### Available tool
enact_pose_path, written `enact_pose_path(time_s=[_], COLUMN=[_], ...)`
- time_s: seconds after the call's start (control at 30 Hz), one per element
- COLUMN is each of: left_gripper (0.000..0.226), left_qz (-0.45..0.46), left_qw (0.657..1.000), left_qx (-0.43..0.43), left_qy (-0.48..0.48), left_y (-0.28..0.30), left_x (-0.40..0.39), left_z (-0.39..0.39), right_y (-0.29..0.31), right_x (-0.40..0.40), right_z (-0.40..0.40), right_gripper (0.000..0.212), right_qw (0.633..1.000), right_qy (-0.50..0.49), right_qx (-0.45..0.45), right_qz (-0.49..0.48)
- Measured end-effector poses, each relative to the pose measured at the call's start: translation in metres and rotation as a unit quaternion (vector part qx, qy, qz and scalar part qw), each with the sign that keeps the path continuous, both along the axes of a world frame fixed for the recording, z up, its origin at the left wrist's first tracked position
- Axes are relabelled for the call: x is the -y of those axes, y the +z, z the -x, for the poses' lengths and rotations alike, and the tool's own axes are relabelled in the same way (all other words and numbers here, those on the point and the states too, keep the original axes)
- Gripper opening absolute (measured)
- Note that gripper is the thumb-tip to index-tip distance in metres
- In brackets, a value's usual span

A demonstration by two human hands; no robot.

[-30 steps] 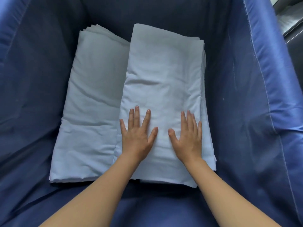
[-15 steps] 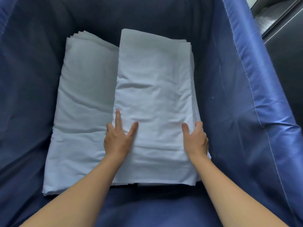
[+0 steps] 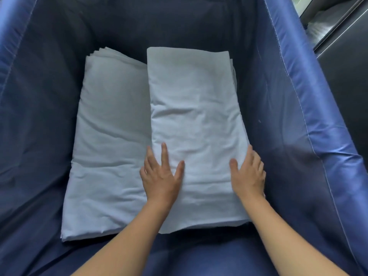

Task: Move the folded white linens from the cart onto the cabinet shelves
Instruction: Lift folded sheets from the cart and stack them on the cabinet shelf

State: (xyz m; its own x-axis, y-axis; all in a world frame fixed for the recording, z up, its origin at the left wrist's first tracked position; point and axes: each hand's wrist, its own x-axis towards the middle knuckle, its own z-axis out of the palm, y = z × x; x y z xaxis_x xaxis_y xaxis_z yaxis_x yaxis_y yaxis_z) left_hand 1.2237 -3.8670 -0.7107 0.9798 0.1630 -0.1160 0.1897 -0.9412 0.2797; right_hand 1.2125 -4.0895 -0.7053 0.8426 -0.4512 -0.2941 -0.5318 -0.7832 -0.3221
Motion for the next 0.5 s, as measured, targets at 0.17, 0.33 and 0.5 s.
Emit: enact_pose_path(time_s=[0.17,0.33,0.5], left_gripper=[0.073,0.078,0.077], left_qz=[0.000,-0.010,-0.081], left_qw=[0.991,0.991,0.981], left_qx=[0.047,-0.031,-0.098], left_qy=[-0.127,-0.131,-0.148], left_y=[-0.018,-0.012,0.032], left_x=[0.002,0.001,0.005], left_z=[-0.002,-0.010,-0.021], right_y=[-0.013,-0.008,0.030], right_x=[-0.037,-0.034,-0.043], right_z=[0.006,-0.002,-0.017], right_gripper=[0.081,0.085,0.074], right_qw=[0.987,0.984,0.988], right_qy=[0.157,0.167,0.141], right_qx=[0.004,-0.051,-0.058], right_qz=[0.038,0.035,-0.034])
